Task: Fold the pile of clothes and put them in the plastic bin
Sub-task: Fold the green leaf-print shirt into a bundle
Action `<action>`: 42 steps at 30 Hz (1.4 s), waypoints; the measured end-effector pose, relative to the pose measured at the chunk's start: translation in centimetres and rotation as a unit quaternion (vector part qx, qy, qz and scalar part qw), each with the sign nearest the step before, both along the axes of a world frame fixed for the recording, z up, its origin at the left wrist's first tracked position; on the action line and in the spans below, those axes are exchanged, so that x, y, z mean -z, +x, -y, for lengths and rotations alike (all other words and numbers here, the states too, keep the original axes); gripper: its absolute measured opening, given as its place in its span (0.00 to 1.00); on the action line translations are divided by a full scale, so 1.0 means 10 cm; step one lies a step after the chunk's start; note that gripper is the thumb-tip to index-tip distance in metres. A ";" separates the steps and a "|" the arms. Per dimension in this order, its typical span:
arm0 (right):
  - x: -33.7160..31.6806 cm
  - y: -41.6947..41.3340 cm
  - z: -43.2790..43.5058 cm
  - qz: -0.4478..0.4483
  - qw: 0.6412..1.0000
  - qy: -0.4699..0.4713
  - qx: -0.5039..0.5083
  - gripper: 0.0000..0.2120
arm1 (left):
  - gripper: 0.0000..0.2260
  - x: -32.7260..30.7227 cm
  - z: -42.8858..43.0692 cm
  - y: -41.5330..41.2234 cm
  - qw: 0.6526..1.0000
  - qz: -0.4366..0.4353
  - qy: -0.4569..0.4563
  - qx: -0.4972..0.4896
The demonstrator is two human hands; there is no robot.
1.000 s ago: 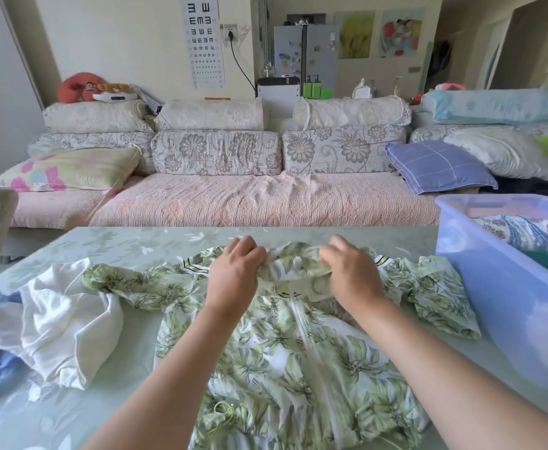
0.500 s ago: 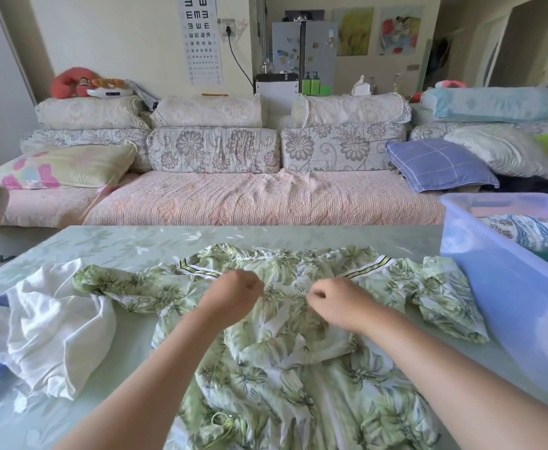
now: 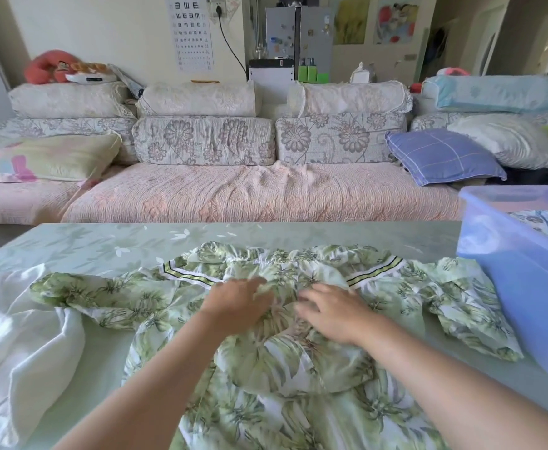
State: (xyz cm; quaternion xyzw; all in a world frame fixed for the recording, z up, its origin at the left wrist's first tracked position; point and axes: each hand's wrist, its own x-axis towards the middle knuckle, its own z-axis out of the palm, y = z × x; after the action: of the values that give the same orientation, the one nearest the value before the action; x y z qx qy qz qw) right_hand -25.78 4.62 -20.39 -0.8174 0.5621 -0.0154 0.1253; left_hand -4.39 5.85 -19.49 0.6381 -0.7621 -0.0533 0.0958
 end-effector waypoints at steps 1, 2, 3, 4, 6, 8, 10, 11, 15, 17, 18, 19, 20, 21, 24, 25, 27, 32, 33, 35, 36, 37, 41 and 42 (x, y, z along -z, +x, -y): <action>-0.05 0.02 0.05 0.044 0.998 -0.028 0.020 0.27 | 0.20 0.00 0.11 0.02 0.999 -0.012 -0.039 -0.019; -0.09 0.03 0.11 0.074 0.995 -0.059 0.041 0.24 | 0.17 -0.01 0.22 0.04 0.996 -0.016 -0.080 -0.038; -0.13 0.04 0.18 0.078 0.991 -0.096 0.057 0.21 | 0.15 -0.02 0.32 0.07 0.992 -0.011 -0.112 -0.060; -0.15 0.03 0.25 0.062 0.987 -0.133 0.070 0.19 | 0.16 -0.03 0.40 0.09 0.988 0.008 -0.121 -0.093; -0.14 -0.01 0.44 0.012 0.981 -0.168 0.097 0.20 | 0.19 -0.04 0.53 0.14 0.979 0.061 -0.077 -0.177; -0.12 -0.03 0.61 -0.066 0.981 -0.136 0.123 0.26 | 0.24 0.00 0.66 0.19 0.968 0.090 -0.017 -0.233; -0.11 -0.02 0.76 -0.115 0.981 -0.102 0.118 0.29 | 0.26 0.07 0.79 0.25 0.971 0.081 0.014 -0.223; -0.11 0.00 0.83 -0.123 0.982 -0.100 0.106 0.30 | 0.27 0.07 0.84 0.25 0.977 0.048 0.025 -0.205; -0.02 0.10 1.14 -0.029 0.986 -0.130 0.103 0.18 | 0.18 -0.01 1.01 0.26 0.976 -0.125 -0.034 -0.177; -0.03 0.12 1.30 0.029 0.969 -0.197 0.143 0.11 | 0.14 -0.05 1.15 0.29 0.949 -0.220 -0.107 -0.200; -0.06 0.13 1.35 0.059 0.958 -0.232 0.158 0.11 | 0.13 -0.06 1.22 0.30 0.930 -0.265 -0.136 -0.215; -0.11 0.16 1.39 0.085 0.947 -0.258 0.170 0.12 | 0.14 -0.08 1.28 0.31 0.912 -0.307 -0.153 -0.228; -0.15 0.19 1.43 0.108 0.941 -0.268 0.177 0.13 | 0.14 -0.09 1.34 0.30 0.896 -0.340 -0.157 -0.238; -0.18 0.23 1.46 0.126 0.941 -0.258 0.182 0.14 | 0.17 -0.09 1.38 0.28 0.885 -0.363 -0.149 -0.248; -0.18 0.38 1.47 0.115 0.967 -0.137 0.181 0.33 | 0.29 -0.11 1.42 0.13 0.907 -0.298 -0.130 -0.267; -0.17 0.43 1.42 0.074 0.973 -0.127 0.181 0.36 | 0.31 -0.12 1.39 0.07 0.926 -0.247 -0.151 -0.244; -0.12 0.48 1.29 0.014 0.974 -0.177 0.140 0.33 | 0.29 -0.08 1.31 -0.05 0.967 -0.164 -0.150 -0.122; 0.18 0.42 1.03 -0.040 0.997 -0.068 0.020 0.31 | 0.23 0.37 1.15 -0.03 0.996 0.059 0.050 -0.050; 0.24 0.35 1.04 -0.063 0.997 -0.027 0.030 0.33 | 0.26 0.42 1.14 0.05 0.993 0.073 0.073 -0.063; 0.29 0.22 1.07 -0.088 0.994 0.010 0.060 0.38 | 0.30 0.45 1.10 0.19 0.988 0.100 0.105 -0.059; 0.29 0.17 1.09 -0.095 0.993 0.014 0.072 0.39 | 0.31 0.43 1.08 0.23 0.987 0.100 0.113 -0.060; 0.28 0.15 1.10 -0.101 0.992 0.017 0.077 0.40 | 0.31 0.40 1.05 0.25 0.987 0.094 0.116 -0.063; 0.22 0.16 1.07 -0.105 0.991 0.035 0.072 0.40 | 0.30 0.30 0.93 0.25 0.987 0.088 0.124 -0.041; 0.19 0.15 1.04 -0.100 0.992 0.037 0.070 0.40 | 0.28 0.26 0.88 0.25 0.992 0.075 0.103 -0.021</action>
State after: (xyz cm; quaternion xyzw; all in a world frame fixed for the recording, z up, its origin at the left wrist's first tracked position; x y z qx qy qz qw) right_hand -24.27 -5.77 -22.32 -0.7684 0.6277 0.0787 0.0966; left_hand -1.93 -2.94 -22.05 0.6625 -0.7441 -0.0813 -0.0265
